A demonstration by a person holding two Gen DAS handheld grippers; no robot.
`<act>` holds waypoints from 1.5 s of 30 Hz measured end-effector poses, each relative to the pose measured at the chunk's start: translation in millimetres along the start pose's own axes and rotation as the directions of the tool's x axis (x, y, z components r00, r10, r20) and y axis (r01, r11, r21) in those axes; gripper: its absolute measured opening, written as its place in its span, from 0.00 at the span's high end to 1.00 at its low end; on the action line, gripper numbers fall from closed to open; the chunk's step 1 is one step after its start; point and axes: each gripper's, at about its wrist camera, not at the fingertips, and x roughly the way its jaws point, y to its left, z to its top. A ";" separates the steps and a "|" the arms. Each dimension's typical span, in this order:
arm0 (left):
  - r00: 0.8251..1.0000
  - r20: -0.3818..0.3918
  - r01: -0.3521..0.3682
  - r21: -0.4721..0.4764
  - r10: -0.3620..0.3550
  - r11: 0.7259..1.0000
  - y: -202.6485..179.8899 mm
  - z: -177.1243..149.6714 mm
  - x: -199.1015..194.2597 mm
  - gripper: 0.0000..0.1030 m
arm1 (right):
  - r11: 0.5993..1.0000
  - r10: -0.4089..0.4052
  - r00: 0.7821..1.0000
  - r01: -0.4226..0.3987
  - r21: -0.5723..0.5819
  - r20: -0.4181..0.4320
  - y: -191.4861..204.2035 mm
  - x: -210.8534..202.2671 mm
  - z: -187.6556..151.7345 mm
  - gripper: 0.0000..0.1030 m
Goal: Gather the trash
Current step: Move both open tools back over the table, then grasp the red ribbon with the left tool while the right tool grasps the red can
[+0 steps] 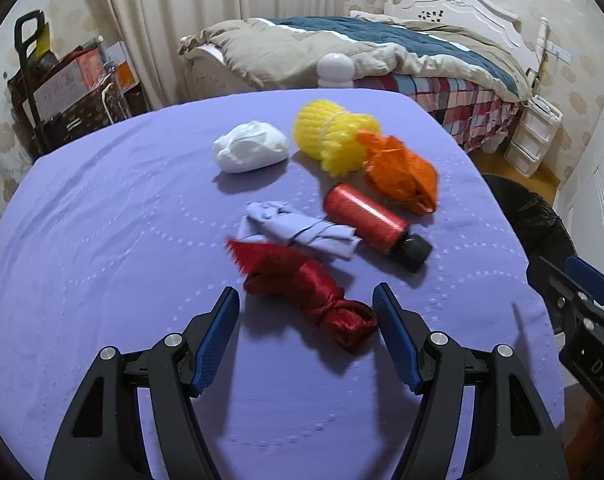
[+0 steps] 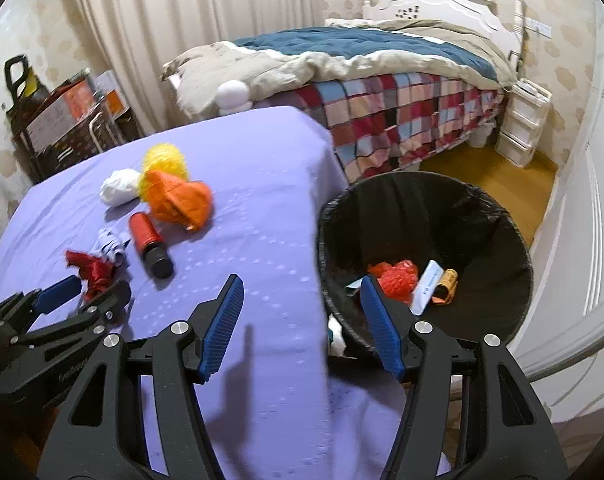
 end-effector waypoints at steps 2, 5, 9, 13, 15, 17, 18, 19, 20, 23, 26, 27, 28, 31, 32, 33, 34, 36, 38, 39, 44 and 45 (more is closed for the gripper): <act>1.000 -0.008 0.001 -0.016 -0.001 1.000 9.3 -3.4 -0.2 0.35 | 1.000 0.008 1.000 -0.008 -0.014 -0.004 7.1 0.7 -1.0 0.42; 1.000 -0.024 0.001 -0.049 -0.003 0.999 26.2 -7.3 -1.4 0.35 | 0.999 0.023 1.000 -0.024 -0.042 -0.016 18.7 3.5 -2.9 0.42; 0.999 -0.026 -0.020 -0.070 0.018 0.997 41.9 -11.3 -3.6 0.35 | 0.997 0.040 0.999 -0.041 -0.064 -0.025 29.8 4.9 -5.3 0.42; 1.000 -0.024 -0.012 -0.072 0.010 0.997 45.1 -12.4 -6.2 0.35 | 0.996 0.041 0.999 -0.044 -0.078 -0.031 36.3 6.3 -5.9 0.42; 1.000 -0.024 -0.014 -0.062 0.012 0.998 42.7 -11.2 -3.8 0.35 | 0.996 0.040 0.999 -0.042 -0.079 -0.035 36.9 7.3 -6.0 0.42; 1.000 -0.022 -0.014 -0.059 0.012 0.998 42.4 -10.2 -3.3 0.35 | 0.996 0.037 0.999 -0.040 -0.078 -0.039 36.8 7.9 -6.1 0.42; 1.000 -0.022 -0.011 -0.060 0.010 0.998 42.9 -9.8 -2.8 0.35 | 0.996 0.037 0.999 -0.040 -0.079 -0.040 37.1 8.7 -5.7 0.42; 1.000 -0.021 -0.009 -0.063 0.007 0.998 44.2 -9.7 -2.7 0.35 | 0.996 0.037 0.999 -0.040 -0.081 -0.040 37.2 9.0 -5.4 0.42; 1.000 -0.019 -0.007 -0.067 0.006 0.998 45.6 -9.7 -2.9 0.35 | 0.996 0.037 0.999 -0.040 -0.081 -0.040 37.2 9.1 -5.3 0.42; 1.000 -0.016 -0.005 -0.067 0.004 0.998 49.0 -9.5 -2.9 0.35 | 0.995 0.040 0.998 -0.044 -0.091 -0.046 39.9 12.0 -5.7 0.42; 1.000 -0.012 -0.015 -0.054 0.014 0.998 50.1 -8.5 -2.0 0.44 | 0.993 0.051 0.997 -0.056 -0.104 -0.050 45.1 13.9 -5.8 0.42; 1.000 -0.008 -0.019 -0.047 0.018 0.999 50.8 -9.2 -2.1 0.52 | 0.992 0.056 0.997 -0.062 -0.110 -0.051 47.9 14.6 -5.4 0.42; 1.000 -0.003 -0.027 -0.037 0.026 0.999 51.4 -9.2 -2.2 0.59 | 0.991 0.061 0.997 -0.067 -0.118 -0.054 51.0 15.4 -5.1 0.42; 0.999 0.006 -0.034 -0.023 0.034 0.999 55.7 -9.5 -2.5 0.68 | 0.987 0.076 0.995 -0.085 -0.140 -0.063 60.7 19.5 -3.6 0.42; 0.999 0.008 -0.036 -0.020 0.036 0.999 57.2 -8.9 -2.4 0.73 | 0.985 0.079 0.995 -0.089 -0.146 -0.067 63.4 20.8 -3.6 0.42; 0.999 0.009 -0.037 -0.018 0.037 0.999 58.8 -8.6 -2.3 0.77 | 0.984 0.084 0.994 -0.094 -0.154 -0.074 67.5 23.5 -2.8 0.42; 0.999 0.012 -0.033 -0.017 0.033 0.999 61.8 -8.7 -2.4 0.77 | 0.982 0.086 0.993 -0.097 -0.159 -0.078 69.9 25.5 -1.8 0.42; 0.999 0.013 -0.033 -0.020 0.034 0.999 65.5 -8.8 -2.3 0.78 | 0.979 0.090 0.992 -0.105 -0.174 -0.091 76.6 30.1 0.4 0.47; 0.999 0.015 -0.033 -0.027 0.033 0.999 69.7 -8.5 -2.2 0.79 | 0.976 0.093 0.991 -0.111 -0.187 -0.100 81.8 33.6 2.7 0.55; 0.999 0.014 -0.033 -0.031 0.033 0.999 71.1 -8.3 -2.1 0.79 | 0.974 0.089 0.991 -0.108 -0.197 -0.100 85.2 35.0 3.9 0.57; 0.999 0.016 -0.031 -0.052 0.032 0.998 82.5 -6.6 -1.3 0.79 | 0.967 0.095 0.990 -0.117 -0.225 -0.106 98.7 41.8 9.2 0.60; 0.999 0.016 -0.032 -0.057 0.033 0.998 85.4 -6.0 -0.9 0.79 | 0.966 0.098 0.989 -0.121 -0.229 -0.107 101.5 42.8 10.2 0.60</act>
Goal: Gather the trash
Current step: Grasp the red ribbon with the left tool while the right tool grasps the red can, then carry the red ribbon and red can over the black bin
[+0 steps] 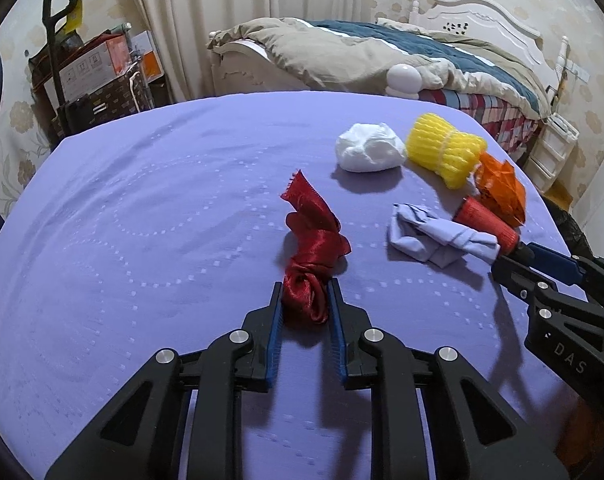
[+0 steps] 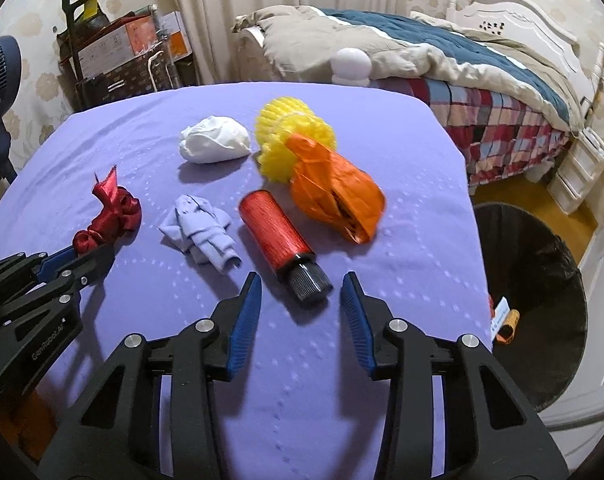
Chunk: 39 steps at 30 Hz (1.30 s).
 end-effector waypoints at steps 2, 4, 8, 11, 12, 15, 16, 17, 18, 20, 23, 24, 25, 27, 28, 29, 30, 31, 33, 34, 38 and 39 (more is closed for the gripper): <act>1.000 0.000 -0.002 -0.006 0.002 1.000 3.9 1.2 0.8 0.79 | 1.000 0.003 1.000 -0.003 -0.007 -0.002 3.8 2.2 2.9 0.61; 1.000 0.001 -0.003 -0.012 0.003 1.000 7.6 2.3 1.5 0.79 | 1.000 0.003 1.000 -0.003 -0.014 -0.004 8.0 4.5 6.0 0.61; 1.000 0.001 0.001 -0.020 -0.001 1.000 14.0 3.2 2.2 0.79 | 1.000 0.005 1.000 -0.005 -0.024 -0.006 13.9 8.9 10.2 0.61; 1.000 0.002 0.007 -0.020 -0.007 1.000 15.6 3.3 2.3 0.79 | 1.000 0.005 1.000 -0.005 -0.027 -0.007 17.5 11.2 12.9 0.63; 1.000 0.002 0.009 -0.021 -0.009 1.000 15.9 3.2 2.3 0.79 | 0.999 0.004 1.000 -0.004 -0.032 -0.007 20.0 12.1 13.9 0.67; 1.000 0.004 0.015 -0.024 -0.015 1.000 17.7 1.8 1.2 0.79 | 0.999 0.000 1.000 0.000 -0.049 -0.007 25.7 13.2 14.9 0.77; 1.000 0.004 0.016 -0.025 -0.016 1.000 18.3 1.4 0.8 0.79 | 0.999 -0.003 1.000 0.003 -0.050 -0.006 26.5 12.9 14.6 0.77; 1.000 0.005 0.017 -0.026 -0.017 1.000 19.1 0.8 0.5 0.79 | 0.999 -0.002 1.000 0.002 -0.050 -0.006 26.5 12.9 14.7 0.77; 1.000 0.005 0.017 -0.027 -0.017 0.999 19.7 0.3 -0.1 0.79 | 0.999 0.000 1.000 0.000 -0.049 -0.007 26.6 12.6 14.4 0.77; 1.000 0.005 0.020 -0.029 -0.020 0.999 20.1 0.0 -0.3 0.79 | 0.999 0.001 1.000 -0.002 -0.045 -0.006 27.1 11.1 12.5 0.78; 1.000 0.009 0.027 -0.031 -0.027 0.999 21.3 -1.2 -1.9 0.79 | 0.999 0.006 1.000 -0.006 -0.038 -0.004 26.6 6.4 6.8 0.77; 1.000 0.009 0.029 -0.032 -0.029 0.999 21.4 -1.6 -2.6 0.79 | 0.999 0.007 1.000 -0.007 -0.036 -0.003 26.5 4.3 4.4 0.78; 0.999 0.010 0.032 -0.032 -0.031 0.999 21.6 -2.3 -3.5 0.79 | 0.999 0.008 1.000 -0.008 -0.031 -0.003 25.6 2.4 2.3 0.78; 0.999 0.013 0.035 -0.031 -0.035 0.999 21.6 -3.9 -5.0 0.80 | 1.000 0.013 1.000 -0.013 -0.022 -0.001 24.2 -1.7 -2.4 0.78; 0.999 0.014 0.037 -0.031 -0.037 0.999 21.5 -5.0 -6.1 0.80 | 1.000 0.014 1.000 -0.014 -0.018 0.000 23.7 -4.0 -4.9 0.78; 0.999 0.016 0.040 -0.030 -0.039 0.999 21.6 -5.8 -7.2 0.80 | 1.000 0.015 1.000 -0.015 -0.017 0.001 22.8 -5.7 -6.4 0.78; 0.999 0.020 0.042 -0.029 -0.042 0.999 21.7 -7.1 -8.9 0.80 | 1.000 0.015 1.000 -0.015 -0.013 0.002 22.0 -7.9 -8.5 0.78; 0.999 0.021 0.043 -0.029 -0.043 0.999 21.6 -7.8 -9.8 0.80 | 1.000 0.015 1.000 -0.015 -0.009 0.005 20.7 -10.1 -10.3 0.78; 0.999 0.025 0.044 -0.029 -0.043 0.999 21.8 -9.8 -12.3 0.80 | 1.000 0.013 1.000 -0.013 -0.005 0.011 19.0 -14.3 -13.3 0.78; 0.999 0.026 0.043 -0.028 -0.042 0.999 21.7 -10.0 -13.4 0.80 | 1.000 0.012 1.000 -0.012 -0.003 0.014 17.5 -16.7 -15.4 0.78; 0.998 0.039 0.043 -0.022 -0.042 0.999 19.1 -14.2 -19.4 0.80 | 1.000 0.008 1.000 -0.009 0.011 0.023 11.1 -24.3 -21.1 0.78; 0.998 0.042 0.044 -0.019 -0.043 0.999 17.9 -15.3 -20.9 0.80 | 1.000 0.007 1.000 -0.007 0.016 0.027 8.9 -26.7 -22.6 0.78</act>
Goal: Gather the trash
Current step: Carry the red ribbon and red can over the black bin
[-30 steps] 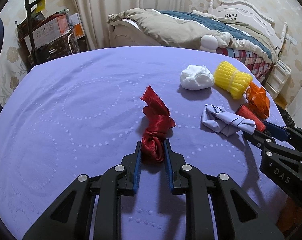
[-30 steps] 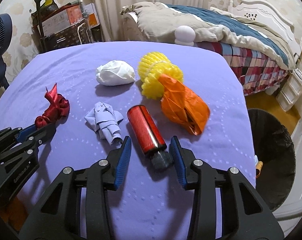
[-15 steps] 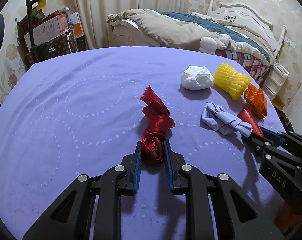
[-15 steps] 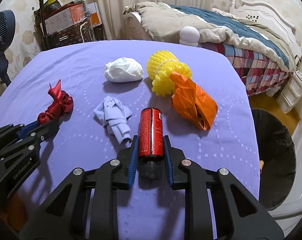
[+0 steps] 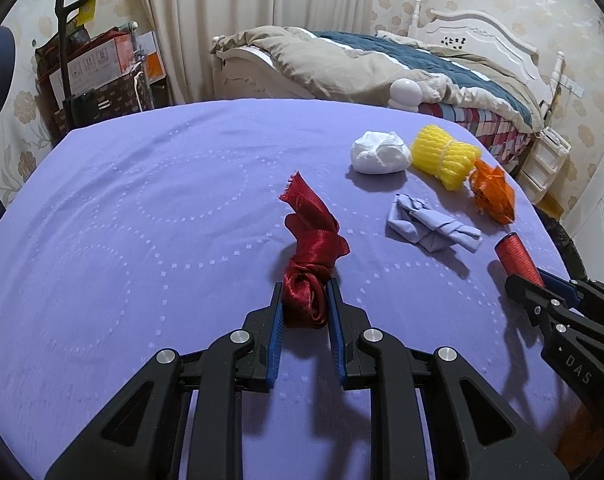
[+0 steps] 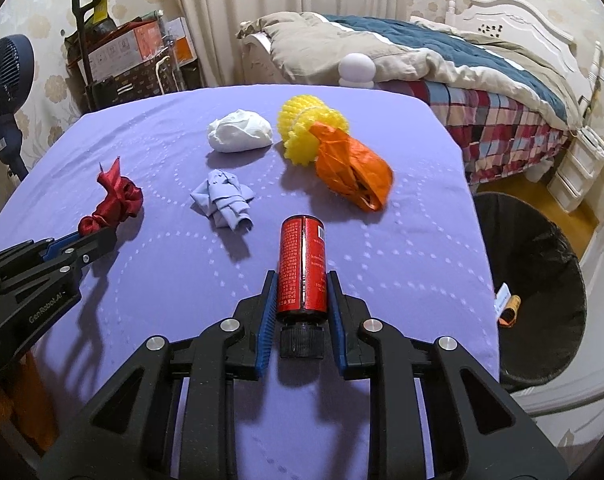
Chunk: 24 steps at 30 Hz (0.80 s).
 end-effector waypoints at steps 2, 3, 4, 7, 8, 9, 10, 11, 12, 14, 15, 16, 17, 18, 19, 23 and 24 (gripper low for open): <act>1.000 0.005 0.005 0.005 -0.005 1.000 -3.5 -1.8 -3.5 0.80 | 1.000 -0.005 1.000 0.005 0.010 0.007 -4.9 -5.4 -2.3 0.78; 1.000 0.008 0.009 0.007 -0.009 1.000 -5.1 -2.3 -5.0 0.80 | 1.000 -0.007 1.000 0.007 0.014 0.010 -6.8 -7.2 -2.7 0.78; 1.000 0.011 0.015 0.011 -0.015 1.000 -7.8 -2.9 -7.2 0.80 | 1.000 -0.009 1.000 0.009 0.019 0.015 -9.2 -9.7 -3.3 0.78; 0.999 0.030 0.032 0.027 -0.033 0.999 -17.3 -3.3 -14.7 0.80 | 0.999 -0.019 0.999 0.018 0.035 0.029 -17.2 -17.7 -5.2 0.78; 0.998 0.037 0.039 0.034 -0.040 0.999 -21.3 -3.2 -17.4 0.80 | 0.999 -0.026 0.999 0.024 0.042 0.036 -20.9 -21.2 -5.9 0.78; 0.998 0.044 0.046 0.040 -0.048 0.998 -24.8 -2.5 -19.5 0.80 | 0.999 -0.031 0.999 0.029 0.046 0.040 -23.4 -23.4 -6.5 0.78; 0.997 0.052 0.056 0.047 -0.058 0.997 -29.9 -1.7 -22.0 0.80 | 0.998 -0.038 0.998 0.035 0.053 0.046 -26.9 -26.2 -6.9 0.78; 0.996 0.059 0.067 0.057 -0.071 0.996 -36.0 -0.6 -24.5 0.80 | 0.997 -0.044 0.998 0.041 0.059 0.050 -29.9 -28.6 -7.3 0.78; 0.995 0.064 0.076 0.066 -0.081 0.995 -41.3 0.3 -26.2 0.80 | 0.997 -0.051 0.997 0.047 0.069 0.056 -34.6 -31.4 -7.8 0.78; 0.992 0.072 0.095 0.084 -0.101 0.992 -52.4 2.5 -27.9 0.80 | 0.994 -0.070 0.995 0.064 0.089 0.066 -45.2 -36.7 -8.3 0.78; 0.991 0.074 0.103 0.092 -0.110 0.990 -57.5 3.8 -28.2 0.80 | 0.993 -0.078 0.995 0.071 0.095 0.069 -49.7 -38.1 -8.0 0.78; 0.990 0.075 0.114 0.106 -0.123 0.988 -65.1 5.3 -28.5 0.80 | 0.991 -0.090 0.993 0.082 0.104 0.073 -55.5 -40.2 -7.7 0.78; 0.988 0.076 0.125 0.119 -0.134 0.985 -72.3 6.8 -28.2 0.80 | 0.989 -0.106 0.991 0.097 0.116 0.078 -63.0 -42.7 -7.5 0.78; 0.987 0.076 0.134 0.130 -0.145 0.982 -79.3 8.0 -28.1 0.80 | 0.986 -0.119 0.990 0.108 0.127 0.081 -69.3 -44.6 -7.8 0.78; 0.984 0.077 0.145 0.145 -0.158 0.979 -88.1 9.8 -27.9 0.80 | 0.984 -0.128 0.988 0.116 0.136 0.084 -75.2 -46.2 -8.2 0.78; 0.976 0.083 0.179 0.201 -0.199 0.963 -120.4 16.2 -25.6 0.80 | 0.969 -0.182 0.979 0.162 0.188 0.096 -106.0 -53.5 -7.8 0.78; 0.975 0.082 0.187 0.210 -0.208 0.960 -126.7 17.4 -24.6 0.80 | 0.966 -0.191 0.977 0.169 0.196 0.098 -111.2 -54.5 -7.7 0.78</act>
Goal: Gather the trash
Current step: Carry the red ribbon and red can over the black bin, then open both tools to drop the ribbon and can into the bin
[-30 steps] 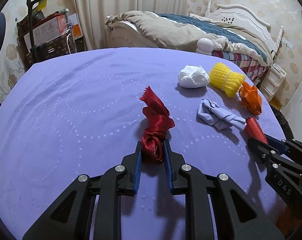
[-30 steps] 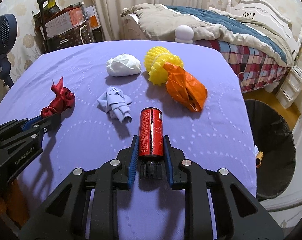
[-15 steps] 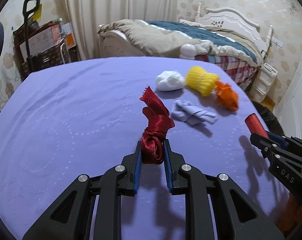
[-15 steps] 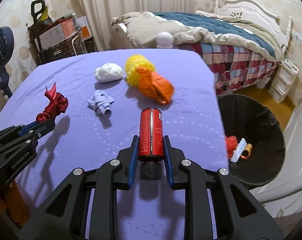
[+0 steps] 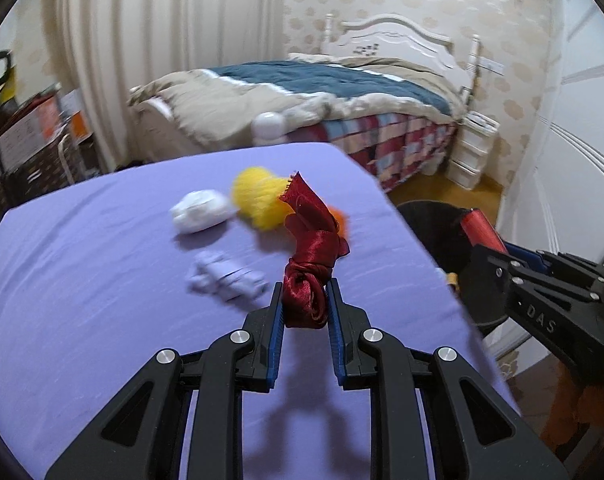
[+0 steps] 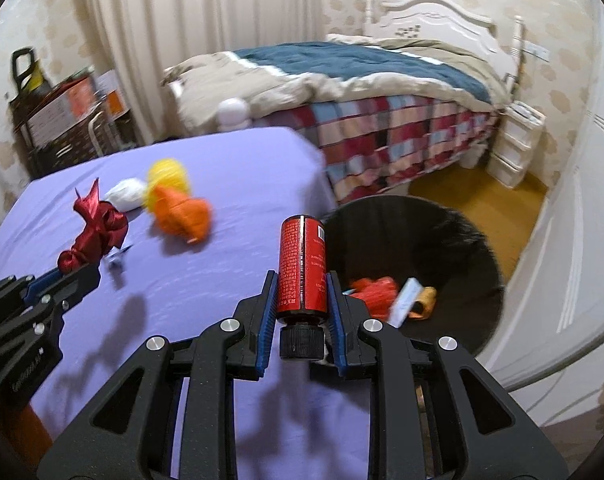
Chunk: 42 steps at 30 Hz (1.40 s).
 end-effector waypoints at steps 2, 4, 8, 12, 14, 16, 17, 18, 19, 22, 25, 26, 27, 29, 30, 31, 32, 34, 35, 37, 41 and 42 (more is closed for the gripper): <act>1.000 0.000 0.020 0.017 -0.020 1.000 -12.7 6.7 7.2 0.80 | 1.000 -0.024 1.000 0.024 0.018 0.006 -12.6 1.2 3.4 0.78; 0.999 -0.003 0.037 0.035 -0.037 0.999 -25.4 13.6 14.7 0.80 | 0.998 -0.048 0.999 0.047 0.035 0.011 -25.9 3.0 6.1 0.78; 0.998 0.005 0.060 0.079 -0.061 0.995 -50.8 25.4 28.2 0.80 | 0.995 -0.078 0.997 0.077 0.065 0.008 -48.0 11.0 11.3 0.78; 0.997 -0.006 0.071 0.111 -0.071 0.991 -70.4 34.1 45.8 0.80 | 0.991 -0.104 0.995 0.103 0.085 0.002 -66.4 19.2 13.9 0.78; 0.997 -0.015 0.072 0.124 -0.071 0.990 -79.4 38.2 56.6 0.80 | 0.989 -0.115 0.993 0.115 0.094 -0.001 -74.9 23.9 15.3 0.78; 0.997 -0.023 0.070 0.135 -0.068 0.988 -85.8 40.4 63.6 0.80 | 0.987 -0.121 0.993 0.121 0.104 -0.005 -81.6 27.3 16.0 0.78; 0.997 -0.027 0.069 0.143 -0.065 0.987 -89.9 42.5 69.1 0.80 | 0.986 -0.124 0.992 0.124 0.110 -0.007 -85.6 29.6 16.6 0.78; 0.998 -0.029 0.067 0.147 -0.063 0.987 -92.5 43.3 71.4 0.80 | 0.986 -0.125 0.992 0.125 0.114 -0.008 -88.4 31.5 16.8 0.78; 0.998 -0.032 0.065 0.154 -0.060 0.986 -96.1 44.9 75.5 0.80 | 0.985 -0.127 0.992 0.128 0.119 -0.011 -91.7 33.9 17.3 0.78; 0.998 -0.040 0.060 0.163 -0.055 0.985 -103.8 48.3 85.7 0.80 | 0.982 -0.131 0.991 0.133 0.132 -0.018 -100.6 40.1 18.6 0.78; 0.997 -0.052 0.059 0.171 -0.050 0.984 -110.9 49.4 94.3 0.80 | 0.980 -0.134 0.991 0.136 0.142 -0.025 -108.3 45.3 18.9 0.78; 0.997 -0.055 0.057 0.174 -0.049 0.983 -113.4 49.5 96.2 0.80 | 0.980 -0.136 0.990 0.138 0.146 -0.026 -111.2 47.6 19.2 0.78; 0.997 -0.058 0.057 0.177 -0.047 0.983 -116.3 49.7 99.0 0.80 | 0.979 -0.137 0.990 0.139 0.149 -0.028 -113.2 49.6 20.4 0.78; 0.997 -0.064 0.055 0.183 -0.044 0.982 -119.8 50.7 104.3 0.80 | 0.978 -0.137 0.990 0.141 0.156 -0.032 -117.5 53.3 21.0 0.78; 0.997 -0.067 0.055 0.185 -0.043 0.981 -122.5 51.4 107.4 0.80 | 0.977 -0.138 0.990 0.142 0.157 -0.034 -118.8 54.5 21.1 0.78; 0.997 -0.070 0.055 0.187 -0.043 0.981 -124.3 51.8 109.6 0.80 | 0.977 -0.140 0.990 0.144 0.159 -0.035 -120.8 56.1 21.2 0.78; 0.997 -0.071 0.055 0.187 -0.042 0.981 -125.7 51.2 109.6 0.80 | 0.976 -0.140 0.989 0.144 0.161 -0.037 -122.4 57.2 21.4 0.78; 0.996 -0.077 0.057 0.189 -0.043 0.980 -129.0 52.4 113.1 0.80 | 0.975 -0.142 0.989 0.146 0.167 -0.040 -126.5 60.1 21.7 0.77; 0.996 -0.078 0.057 0.190 -0.042 0.980 -130.2 53.2 114.4 0.80 | 0.975 -0.142 0.989 0.147 0.169 -0.041 -127.5 61.3 21.6 0.77; 0.996 -0.079 0.057 0.190 -0.042 0.980 -132.1 54.4 115.4 0.80 | 0.974 -0.143 0.989 0.149 0.172 -0.045 -129.9 63.4 21.6 0.78; 0.996 -0.079 0.055 0.199 -0.040 0.978 -135.5 55.3 117.2 0.80 | 0.973 -0.144 0.988 0.150 0.175 -0.050 -132.5 66.8 21.2 0.77; 0.996 -0.080 0.055 0.202 -0.039 0.978 -137.1 56.9 118.8 0.80 | 0.973 -0.143 0.988 0.150 0.177 -0.050 -133.1 67.5 21.6 0.77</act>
